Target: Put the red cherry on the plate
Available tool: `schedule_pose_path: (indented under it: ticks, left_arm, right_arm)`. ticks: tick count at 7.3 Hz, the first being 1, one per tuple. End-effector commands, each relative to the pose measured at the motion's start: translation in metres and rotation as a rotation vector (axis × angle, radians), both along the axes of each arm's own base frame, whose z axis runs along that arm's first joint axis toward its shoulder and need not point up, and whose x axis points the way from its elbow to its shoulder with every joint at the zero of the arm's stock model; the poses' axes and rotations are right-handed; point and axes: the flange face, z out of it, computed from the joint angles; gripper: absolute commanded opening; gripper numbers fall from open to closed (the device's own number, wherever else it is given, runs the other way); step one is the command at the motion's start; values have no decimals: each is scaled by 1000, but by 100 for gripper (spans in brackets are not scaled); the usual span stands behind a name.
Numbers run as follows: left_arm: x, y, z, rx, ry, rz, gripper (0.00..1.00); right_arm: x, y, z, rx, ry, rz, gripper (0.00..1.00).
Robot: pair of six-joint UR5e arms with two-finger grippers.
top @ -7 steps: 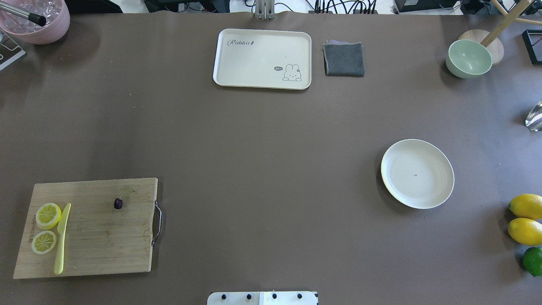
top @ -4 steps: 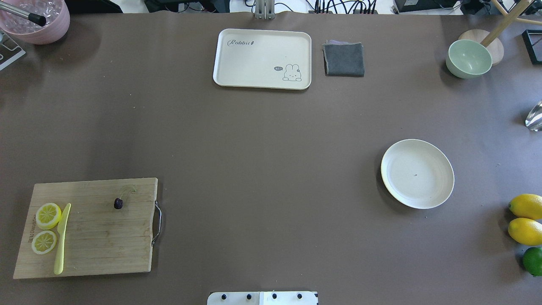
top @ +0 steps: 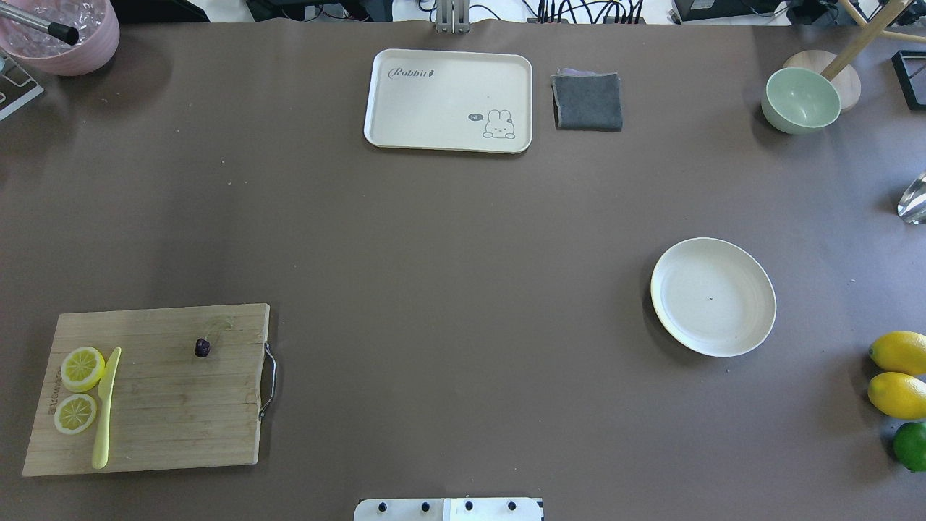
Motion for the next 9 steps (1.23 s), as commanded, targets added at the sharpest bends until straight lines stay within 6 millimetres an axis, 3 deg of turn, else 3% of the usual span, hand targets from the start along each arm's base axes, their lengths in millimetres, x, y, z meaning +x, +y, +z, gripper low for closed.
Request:
schedule_pose_path:
  ticks: [1, 5, 6, 7, 9]
  left_arm:
    - [0, 1, -1, 3, 5, 2, 98]
    - [0, 1, 0, 0, 3, 1, 98]
    - [0, 1, 0, 0, 3, 1, 98]
    - [0, 1, 0, 0, 2, 0, 98]
    - [0, 2, -1, 1, 2, 0, 98]
  right_arm:
    - [0, 0, 1, -3, -3, 0, 100]
    - [-7, 0, -6, 7, -45, -13, 100]
    - [-16, -5, -12, 53, -58, -33, 100]
    - [-30, -9, -21, 134, -71, -61, 100]
    - [-79, -16, -37, 175, -116, -67, 100]
